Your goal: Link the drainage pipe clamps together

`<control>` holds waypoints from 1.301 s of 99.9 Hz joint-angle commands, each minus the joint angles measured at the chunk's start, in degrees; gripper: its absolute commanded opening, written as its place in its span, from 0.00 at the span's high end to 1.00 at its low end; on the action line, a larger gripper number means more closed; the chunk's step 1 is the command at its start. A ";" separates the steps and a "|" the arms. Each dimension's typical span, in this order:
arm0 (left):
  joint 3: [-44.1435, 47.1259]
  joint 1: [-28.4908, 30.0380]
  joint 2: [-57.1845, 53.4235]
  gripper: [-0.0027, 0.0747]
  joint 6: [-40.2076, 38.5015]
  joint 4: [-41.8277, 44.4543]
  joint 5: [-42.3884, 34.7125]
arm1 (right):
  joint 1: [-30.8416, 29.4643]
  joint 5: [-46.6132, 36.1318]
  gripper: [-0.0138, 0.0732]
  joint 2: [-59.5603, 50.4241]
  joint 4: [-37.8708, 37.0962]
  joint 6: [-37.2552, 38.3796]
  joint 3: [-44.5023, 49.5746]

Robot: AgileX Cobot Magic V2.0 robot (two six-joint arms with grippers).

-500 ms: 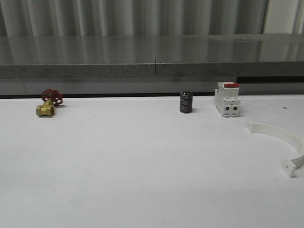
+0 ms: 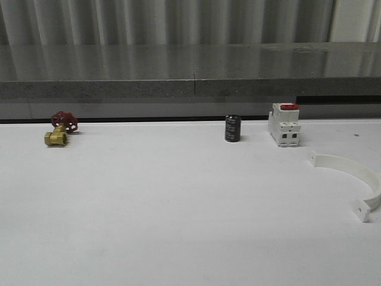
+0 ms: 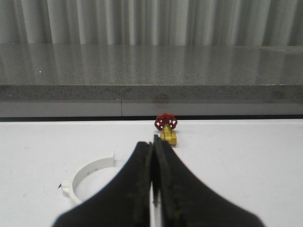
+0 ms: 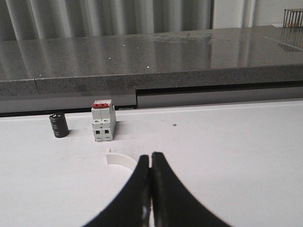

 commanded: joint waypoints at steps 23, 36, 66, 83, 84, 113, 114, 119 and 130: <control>-24.75 -0.52 17.53 0.99 -0.44 -0.11 15.24 | -0.21 -5.12 0.92 -1.12 0.00 -0.53 -0.92; -33.40 -0.52 27.23 0.99 -0.44 -0.93 25.26 | -0.21 -5.12 0.92 -1.12 0.00 -0.53 -0.92; -41.88 -0.52 43.06 0.99 -0.44 -1.04 32.99 | -0.21 -5.12 0.92 -1.12 0.00 -0.53 -0.92; -41.88 -0.52 47.80 0.99 -0.44 -1.04 33.94 | -0.21 -5.12 0.92 -1.12 0.00 -0.53 -0.92; -41.88 -0.52 48.09 0.99 -0.44 -1.04 33.94 | -0.21 -5.12 0.92 -1.12 0.00 -0.53 -0.92; -41.88 -0.52 50.59 0.61 -0.44 -1.04 34.38 | -0.21 -5.12 0.92 -1.12 0.00 -0.53 -0.92; -41.88 -0.52 50.59 0.57 -0.44 -1.04 34.38 | -0.21 -5.12 0.92 -1.12 0.00 -0.53 -0.92; -41.88 -0.52 50.59 0.42 -0.44 -1.04 34.38 | -0.21 -5.12 0.92 -1.12 0.00 -0.53 -0.92; -41.88 -0.52 50.59 0.17 -0.44 -1.18 34.71 | -0.21 -5.12 0.92 -1.12 0.00 -0.53 -0.92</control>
